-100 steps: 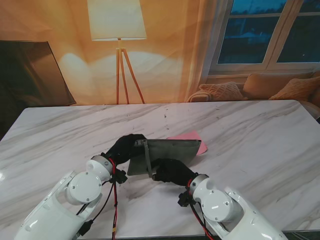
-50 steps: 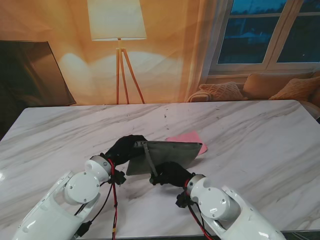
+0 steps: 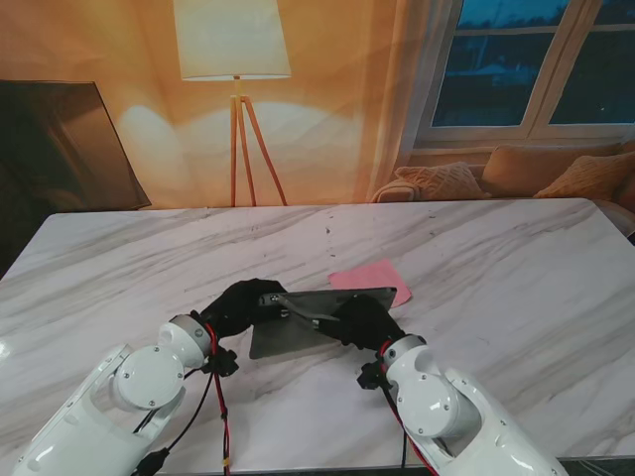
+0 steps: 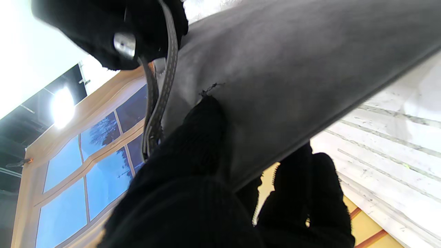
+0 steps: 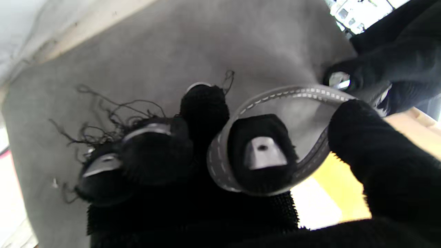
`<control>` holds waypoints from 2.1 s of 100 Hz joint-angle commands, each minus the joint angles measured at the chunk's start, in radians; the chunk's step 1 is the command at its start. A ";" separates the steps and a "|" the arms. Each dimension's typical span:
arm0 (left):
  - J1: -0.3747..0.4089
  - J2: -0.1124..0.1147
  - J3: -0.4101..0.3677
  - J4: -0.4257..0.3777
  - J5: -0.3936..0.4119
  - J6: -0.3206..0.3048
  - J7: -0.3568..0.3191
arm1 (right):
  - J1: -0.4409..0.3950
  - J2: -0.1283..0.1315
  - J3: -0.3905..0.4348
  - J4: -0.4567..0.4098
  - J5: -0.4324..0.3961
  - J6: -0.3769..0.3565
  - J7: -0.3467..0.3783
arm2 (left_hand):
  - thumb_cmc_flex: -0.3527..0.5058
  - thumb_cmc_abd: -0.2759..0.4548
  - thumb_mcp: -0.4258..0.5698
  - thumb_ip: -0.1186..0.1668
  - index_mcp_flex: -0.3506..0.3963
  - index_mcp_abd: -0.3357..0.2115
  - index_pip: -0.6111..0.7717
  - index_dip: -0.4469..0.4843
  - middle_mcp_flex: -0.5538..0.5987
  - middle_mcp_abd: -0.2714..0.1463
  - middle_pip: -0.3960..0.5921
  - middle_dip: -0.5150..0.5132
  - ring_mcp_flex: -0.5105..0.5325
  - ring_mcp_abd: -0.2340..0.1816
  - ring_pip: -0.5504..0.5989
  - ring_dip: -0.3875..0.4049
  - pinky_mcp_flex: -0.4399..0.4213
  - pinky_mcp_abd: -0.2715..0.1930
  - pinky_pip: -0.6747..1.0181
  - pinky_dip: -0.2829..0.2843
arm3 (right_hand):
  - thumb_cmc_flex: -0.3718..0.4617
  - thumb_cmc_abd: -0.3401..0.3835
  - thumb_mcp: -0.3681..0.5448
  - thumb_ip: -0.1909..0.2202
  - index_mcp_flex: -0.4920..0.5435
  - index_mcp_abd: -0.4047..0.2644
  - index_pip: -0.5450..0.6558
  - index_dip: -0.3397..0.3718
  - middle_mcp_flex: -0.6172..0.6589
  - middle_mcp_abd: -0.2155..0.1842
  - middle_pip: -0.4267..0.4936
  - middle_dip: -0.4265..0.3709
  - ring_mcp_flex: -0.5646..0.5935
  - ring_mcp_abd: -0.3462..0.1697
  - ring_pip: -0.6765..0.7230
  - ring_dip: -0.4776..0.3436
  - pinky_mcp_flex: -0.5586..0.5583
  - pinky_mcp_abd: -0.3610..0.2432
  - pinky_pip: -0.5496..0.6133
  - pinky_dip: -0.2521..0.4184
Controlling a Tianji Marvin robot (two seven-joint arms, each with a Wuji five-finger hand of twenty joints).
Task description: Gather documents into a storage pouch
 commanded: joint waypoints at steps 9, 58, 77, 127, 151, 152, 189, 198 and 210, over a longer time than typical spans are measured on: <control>0.020 0.007 -0.012 -0.014 0.010 -0.007 -0.014 | 0.016 -0.006 0.026 -0.023 -0.028 0.019 -0.013 | 0.104 0.110 -0.019 0.031 0.019 -0.049 0.101 0.067 0.051 -0.028 0.067 0.025 0.028 0.013 0.003 0.006 -0.016 -0.027 0.015 -0.009 | -0.037 0.023 -0.036 0.043 0.054 0.053 0.112 0.013 0.103 0.066 0.096 0.036 0.063 -0.072 0.127 0.014 0.089 -0.053 0.163 -0.042; 0.051 0.014 -0.032 -0.032 0.060 -0.028 -0.012 | 0.076 -0.005 0.087 -0.027 -0.073 0.036 -0.022 | 0.094 0.115 -0.001 0.033 0.044 -0.077 0.137 0.185 0.051 -0.034 0.073 0.041 0.026 0.012 0.000 0.020 -0.017 -0.023 0.015 -0.008 | -0.081 0.064 0.000 0.046 0.056 0.064 0.187 0.012 0.122 0.055 0.132 0.062 0.063 -0.102 0.184 0.041 0.118 -0.065 0.194 -0.048; 0.061 0.015 -0.041 -0.039 0.055 -0.030 -0.016 | 0.099 -0.005 0.085 -0.003 -0.084 0.062 -0.022 | 0.082 0.110 0.023 0.035 0.046 -0.082 0.131 0.261 0.045 -0.034 0.079 0.056 0.015 0.012 -0.003 0.023 -0.017 -0.025 0.005 -0.012 | -0.084 0.061 0.013 0.043 0.057 0.070 0.193 0.015 0.123 0.055 0.136 0.067 0.064 -0.104 0.188 0.043 0.122 -0.065 0.197 -0.048; 0.088 0.018 -0.089 -0.050 0.094 -0.032 -0.011 | 0.134 -0.004 0.109 0.060 -0.116 0.122 -0.023 | 0.060 0.109 0.057 0.036 0.058 -0.102 0.153 0.321 0.045 -0.035 0.083 0.059 0.018 0.012 -0.004 0.027 -0.016 -0.025 0.002 -0.013 | -0.083 0.060 0.013 0.044 0.058 0.079 0.207 0.020 0.134 0.057 0.143 0.073 0.063 -0.108 0.205 0.053 0.135 -0.065 0.206 -0.053; 0.099 0.015 -0.104 -0.046 0.106 -0.027 0.009 | 0.123 0.001 0.143 0.080 -0.154 0.132 -0.035 | 0.053 0.107 0.068 0.035 0.059 -0.107 0.151 0.329 0.042 -0.039 0.080 0.057 0.017 0.010 -0.007 0.026 -0.016 -0.024 0.001 -0.013 | -0.084 0.060 0.017 0.044 0.058 0.083 0.207 0.019 0.133 0.057 0.141 0.074 0.063 -0.106 0.203 0.053 0.128 -0.063 0.204 -0.055; 0.100 0.014 -0.104 -0.046 0.107 -0.026 0.011 | 0.122 0.001 0.144 0.081 -0.155 0.133 -0.036 | 0.054 0.106 0.069 0.035 0.059 -0.107 0.151 0.329 0.043 -0.039 0.080 0.056 0.017 0.010 -0.007 0.026 -0.016 -0.024 0.001 -0.013 | -0.084 0.060 0.017 0.044 0.058 0.083 0.207 0.019 0.133 0.058 0.141 0.074 0.063 -0.106 0.203 0.053 0.128 -0.063 0.204 -0.055; 0.108 0.005 -0.114 -0.045 0.124 -0.006 0.057 | 0.104 0.002 0.205 0.115 -0.193 0.158 -0.067 | 0.058 0.098 0.079 0.039 0.049 -0.105 0.156 0.340 0.030 -0.044 0.060 0.055 0.006 0.004 -0.024 0.016 -0.016 -0.025 -0.003 -0.014 | -0.082 0.064 0.023 0.042 0.058 0.085 0.206 0.018 0.126 0.063 0.136 0.076 0.062 -0.091 0.193 0.048 0.113 -0.056 0.196 -0.052; 0.111 0.002 -0.116 -0.042 0.129 -0.006 0.071 | 0.102 0.002 0.216 0.122 -0.204 0.163 -0.078 | 0.058 0.099 0.079 0.039 0.049 -0.107 0.160 0.342 0.030 -0.046 0.059 0.056 0.007 0.004 -0.023 0.016 -0.016 -0.025 -0.003 -0.014 | -0.081 0.064 0.022 0.042 0.058 0.085 0.206 0.018 0.125 0.064 0.134 0.076 0.062 -0.090 0.191 0.047 0.110 -0.054 0.194 -0.051; 0.114 0.000 -0.119 -0.040 0.132 -0.006 0.082 | 0.098 0.002 0.225 0.130 -0.216 0.173 -0.089 | 0.059 0.097 0.078 0.039 0.049 -0.107 0.163 0.345 0.031 -0.044 0.059 0.059 0.008 0.005 -0.022 0.016 -0.016 -0.025 -0.003 -0.014 | -0.081 0.063 0.022 0.042 0.058 0.087 0.204 0.017 0.123 0.065 0.133 0.077 0.062 -0.088 0.189 0.045 0.107 -0.053 0.192 -0.049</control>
